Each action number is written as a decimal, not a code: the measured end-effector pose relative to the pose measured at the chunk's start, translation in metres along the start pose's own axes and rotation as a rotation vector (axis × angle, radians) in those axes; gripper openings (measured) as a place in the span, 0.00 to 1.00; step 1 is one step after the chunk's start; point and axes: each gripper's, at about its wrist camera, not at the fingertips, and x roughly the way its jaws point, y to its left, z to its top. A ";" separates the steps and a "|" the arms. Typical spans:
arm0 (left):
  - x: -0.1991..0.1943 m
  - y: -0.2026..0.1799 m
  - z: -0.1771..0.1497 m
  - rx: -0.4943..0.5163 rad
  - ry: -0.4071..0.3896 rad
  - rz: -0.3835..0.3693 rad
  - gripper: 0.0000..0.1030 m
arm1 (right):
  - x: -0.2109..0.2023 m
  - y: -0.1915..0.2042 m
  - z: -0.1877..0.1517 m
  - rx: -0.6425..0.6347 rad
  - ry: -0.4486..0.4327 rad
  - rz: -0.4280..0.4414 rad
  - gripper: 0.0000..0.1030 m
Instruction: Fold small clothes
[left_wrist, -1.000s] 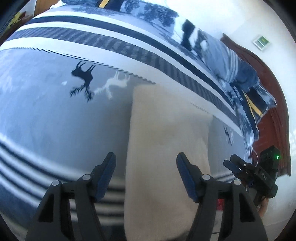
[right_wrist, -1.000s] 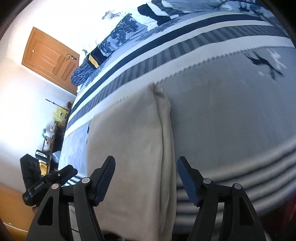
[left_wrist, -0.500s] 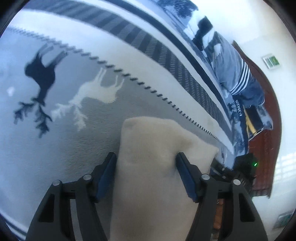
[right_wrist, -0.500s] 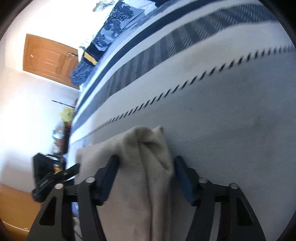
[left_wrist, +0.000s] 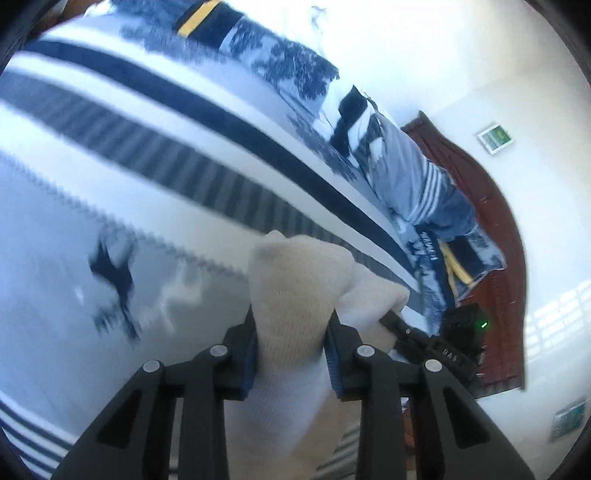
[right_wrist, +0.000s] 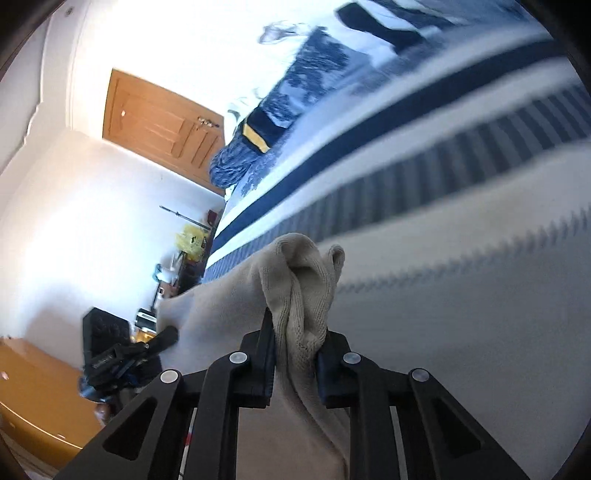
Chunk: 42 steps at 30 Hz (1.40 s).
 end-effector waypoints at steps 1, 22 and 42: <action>0.003 0.005 0.007 -0.002 0.006 0.024 0.29 | 0.010 0.005 0.009 -0.012 0.007 -0.022 0.18; -0.016 0.091 -0.184 -0.067 0.054 0.206 0.61 | -0.003 -0.019 -0.199 0.139 0.156 -0.241 0.50; -0.032 0.074 -0.220 0.000 0.077 0.199 0.24 | -0.034 -0.025 -0.224 0.228 0.055 -0.270 0.51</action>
